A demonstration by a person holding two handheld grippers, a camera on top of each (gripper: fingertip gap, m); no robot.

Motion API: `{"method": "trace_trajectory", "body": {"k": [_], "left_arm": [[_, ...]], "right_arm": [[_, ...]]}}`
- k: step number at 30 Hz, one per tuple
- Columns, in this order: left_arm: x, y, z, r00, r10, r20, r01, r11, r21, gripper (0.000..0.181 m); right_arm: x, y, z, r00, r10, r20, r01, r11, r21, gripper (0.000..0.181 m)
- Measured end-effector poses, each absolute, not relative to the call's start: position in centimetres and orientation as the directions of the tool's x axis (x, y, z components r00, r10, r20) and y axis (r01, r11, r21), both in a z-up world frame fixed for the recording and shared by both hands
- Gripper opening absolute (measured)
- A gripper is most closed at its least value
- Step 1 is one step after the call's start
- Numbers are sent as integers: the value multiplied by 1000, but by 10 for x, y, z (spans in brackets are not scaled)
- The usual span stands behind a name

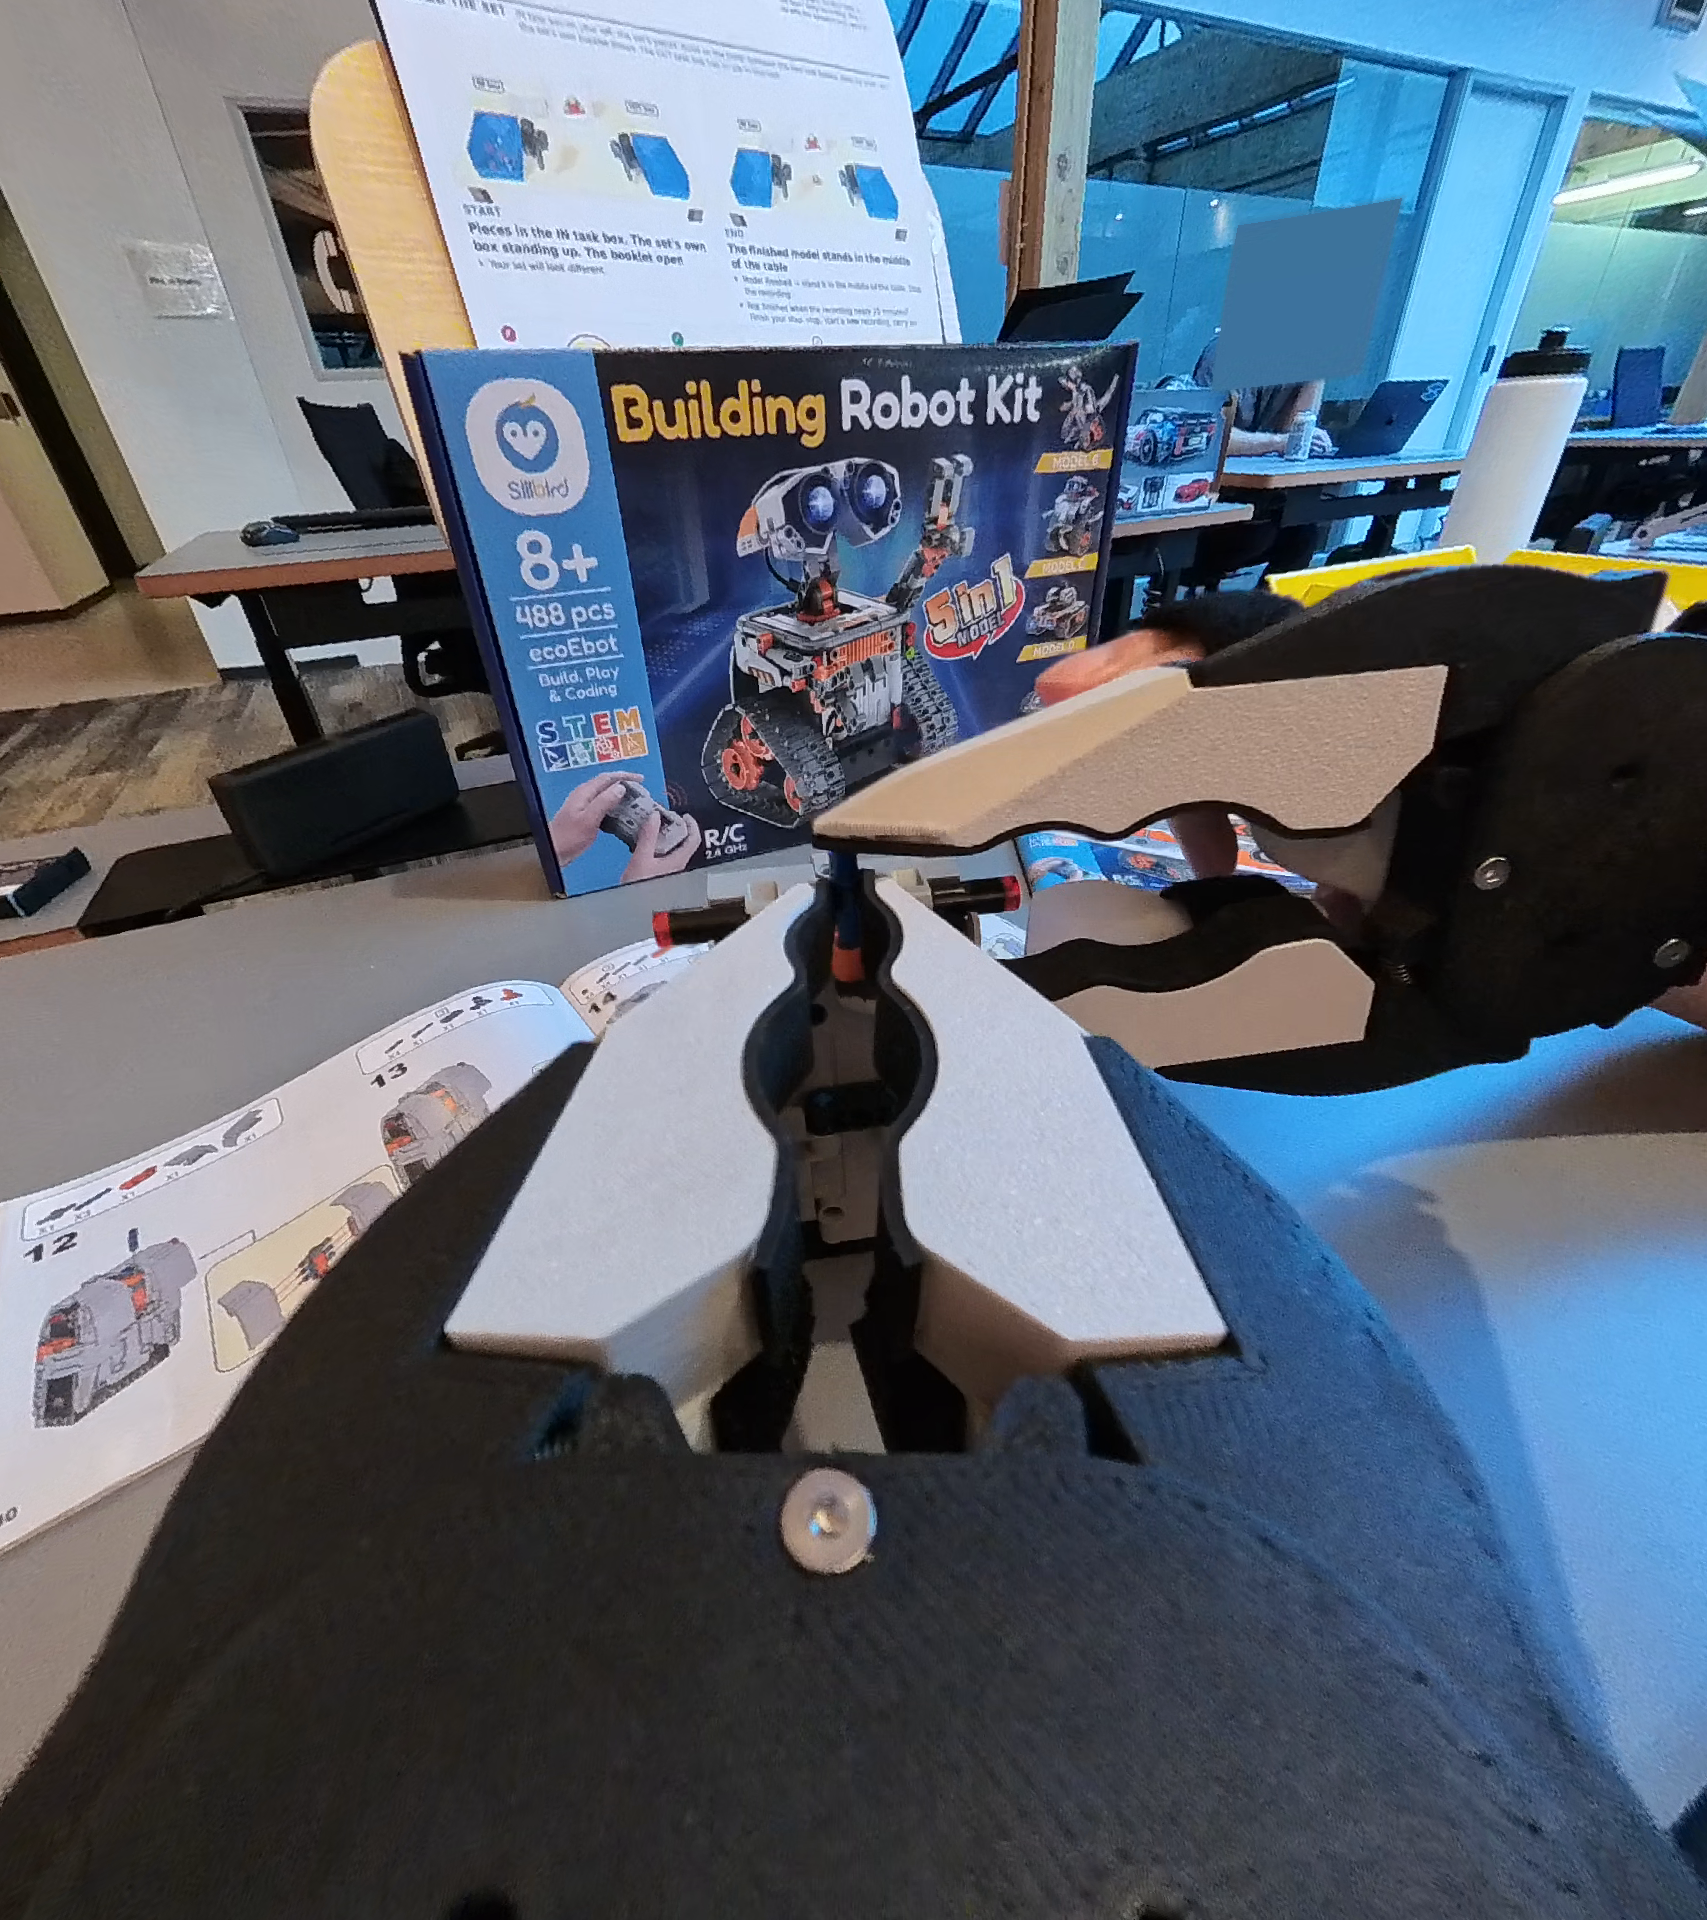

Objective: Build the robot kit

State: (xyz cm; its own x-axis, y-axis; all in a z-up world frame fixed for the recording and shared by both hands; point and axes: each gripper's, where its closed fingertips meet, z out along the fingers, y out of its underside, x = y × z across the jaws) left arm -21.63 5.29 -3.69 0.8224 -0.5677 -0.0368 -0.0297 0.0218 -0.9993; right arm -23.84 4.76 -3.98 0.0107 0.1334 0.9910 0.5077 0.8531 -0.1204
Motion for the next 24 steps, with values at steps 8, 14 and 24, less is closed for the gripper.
{"method": "trace_trajectory", "body": {"k": [8,14,24], "left_arm": [[-215,56,-38,821,-571,-34,-36,7,-999,2],[-216,53,-38,819,-572,-41,-36,20,-999,2],[-215,55,-38,821,-571,-19,-10,18,-1000,2]], "right_arm": [[-237,51,-40,45,247,968,500,833,-235,30],[-238,48,-40,18,180,984,503,849,-165,30],[-236,51,-40,-16,166,986,524,841,-134,29]]}}
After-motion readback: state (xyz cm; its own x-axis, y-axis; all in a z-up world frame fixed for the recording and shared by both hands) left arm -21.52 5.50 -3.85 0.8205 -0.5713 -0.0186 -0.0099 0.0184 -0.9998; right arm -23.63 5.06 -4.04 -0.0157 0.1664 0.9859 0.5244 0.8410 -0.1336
